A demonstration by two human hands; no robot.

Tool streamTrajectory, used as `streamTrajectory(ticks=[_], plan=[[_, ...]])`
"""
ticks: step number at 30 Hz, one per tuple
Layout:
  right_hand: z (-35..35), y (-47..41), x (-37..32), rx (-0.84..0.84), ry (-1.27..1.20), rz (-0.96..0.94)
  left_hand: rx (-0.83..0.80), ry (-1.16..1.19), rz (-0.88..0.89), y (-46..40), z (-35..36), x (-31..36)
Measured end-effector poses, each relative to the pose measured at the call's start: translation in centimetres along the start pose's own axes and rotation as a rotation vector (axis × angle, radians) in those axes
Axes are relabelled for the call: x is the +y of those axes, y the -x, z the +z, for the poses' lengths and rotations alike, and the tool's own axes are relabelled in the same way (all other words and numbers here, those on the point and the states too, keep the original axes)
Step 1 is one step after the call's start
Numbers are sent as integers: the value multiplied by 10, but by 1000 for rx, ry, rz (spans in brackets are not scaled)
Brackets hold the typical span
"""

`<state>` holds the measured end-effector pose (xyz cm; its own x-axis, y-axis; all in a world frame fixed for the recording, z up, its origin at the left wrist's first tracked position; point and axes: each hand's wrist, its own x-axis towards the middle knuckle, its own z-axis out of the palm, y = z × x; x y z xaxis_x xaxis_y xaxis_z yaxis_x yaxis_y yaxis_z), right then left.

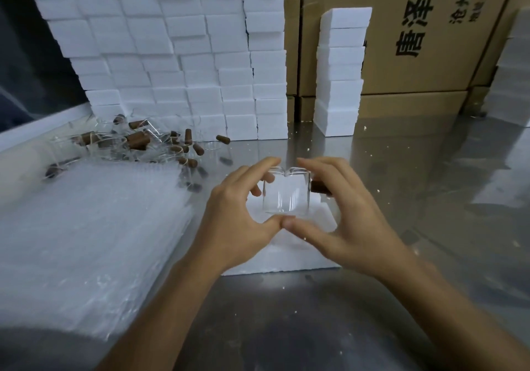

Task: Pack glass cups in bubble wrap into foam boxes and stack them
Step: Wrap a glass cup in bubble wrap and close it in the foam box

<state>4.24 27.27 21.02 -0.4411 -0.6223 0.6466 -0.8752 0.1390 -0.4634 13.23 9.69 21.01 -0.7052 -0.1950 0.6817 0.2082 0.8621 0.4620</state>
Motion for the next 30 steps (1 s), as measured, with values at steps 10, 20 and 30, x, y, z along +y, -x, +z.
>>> streamTrajectory(ticks=[10,20,30], plan=[[-6,-28,7,195,87,5,252,-460,-18,-13,-44,8],[-2,-10,10,189,41,-15,132,-740,-901,-13,-80,-27],[5,-5,7,214,-42,34,269,-676,-804,-12,-78,-37]])
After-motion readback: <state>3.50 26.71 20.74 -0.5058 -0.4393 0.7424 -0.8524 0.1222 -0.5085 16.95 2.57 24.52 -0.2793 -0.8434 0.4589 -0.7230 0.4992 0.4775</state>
